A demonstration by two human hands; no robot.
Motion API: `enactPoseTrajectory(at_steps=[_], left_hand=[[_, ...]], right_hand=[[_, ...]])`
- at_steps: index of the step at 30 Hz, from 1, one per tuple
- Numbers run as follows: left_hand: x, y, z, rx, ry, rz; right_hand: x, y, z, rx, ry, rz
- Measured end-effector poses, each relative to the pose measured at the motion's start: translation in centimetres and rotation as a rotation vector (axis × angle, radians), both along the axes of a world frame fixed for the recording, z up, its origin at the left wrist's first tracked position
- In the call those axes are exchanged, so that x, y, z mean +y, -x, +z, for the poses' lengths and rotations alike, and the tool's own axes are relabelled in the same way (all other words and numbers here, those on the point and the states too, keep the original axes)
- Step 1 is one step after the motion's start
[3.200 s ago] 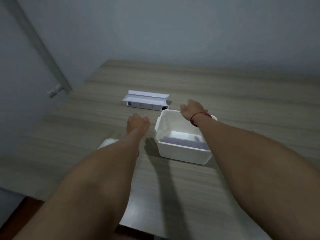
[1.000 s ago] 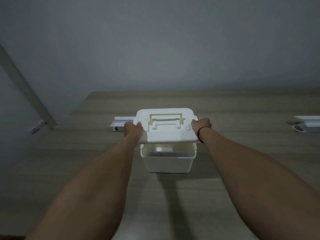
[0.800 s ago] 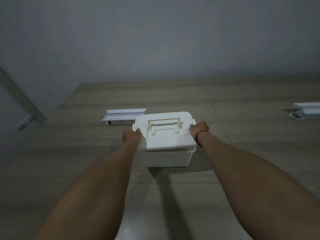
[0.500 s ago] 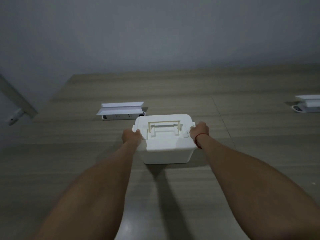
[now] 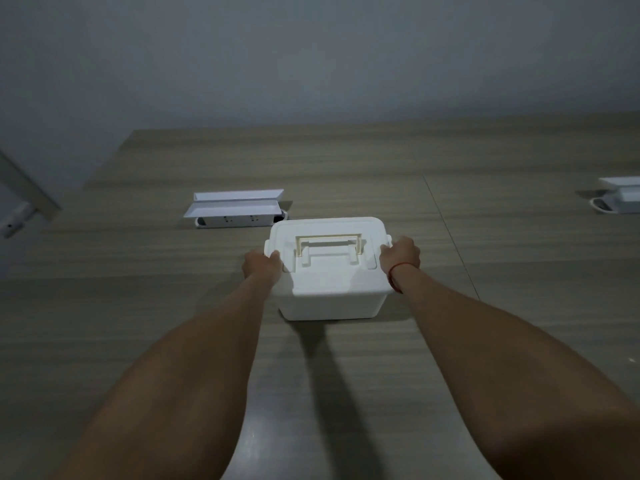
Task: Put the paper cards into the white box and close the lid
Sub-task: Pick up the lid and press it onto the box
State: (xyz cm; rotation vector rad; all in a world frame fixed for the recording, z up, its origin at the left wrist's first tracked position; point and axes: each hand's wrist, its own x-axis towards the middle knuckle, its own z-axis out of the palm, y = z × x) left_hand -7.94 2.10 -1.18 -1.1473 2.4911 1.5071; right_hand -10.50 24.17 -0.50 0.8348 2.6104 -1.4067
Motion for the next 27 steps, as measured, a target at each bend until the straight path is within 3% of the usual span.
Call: enactPoseTrajectory(at_steps=[5, 12, 15, 18, 20, 22, 27], left_hand=[[0.2, -0.6, -0.6, -0.116, -0.151, -0.002], [-0.7, 0.3, -1.3, -0.12, -0.317, 0.09], [-0.4, 0.0, -1.4, -0.106, -0.186, 0.174], [0.4, -0.3, -1.4, -0.006, 0.028, 0.164], [0.8, -0.5, -1.6, 0.09, 0.054, 0.145], [1.2, -0.9, -1.9, 0.164, 0.035, 0.128], [1.4, -1.5, -1.7, 0.223, 0.092, 0.081]], right_hand=[[-0.1, -0.4, -0.3, -0.057, 0.121, -0.028], [-0.1, -1.2, 0.5, -0.163, 0.327, -0.053], [0.4, -0.6, -0.5, -0.178, 0.457, -0.053], [-0.1, -1.6, 0.2, -0.162, 0.448, -0.086], [-0.5, -2.3, 0.8, -0.149, 0.423, -0.135], [-0.3, -2.0, -0.2, -0.14, 0.522, -0.142], [2.5, 3.7, -10.9, -0.246, 0.693, -0.145]])
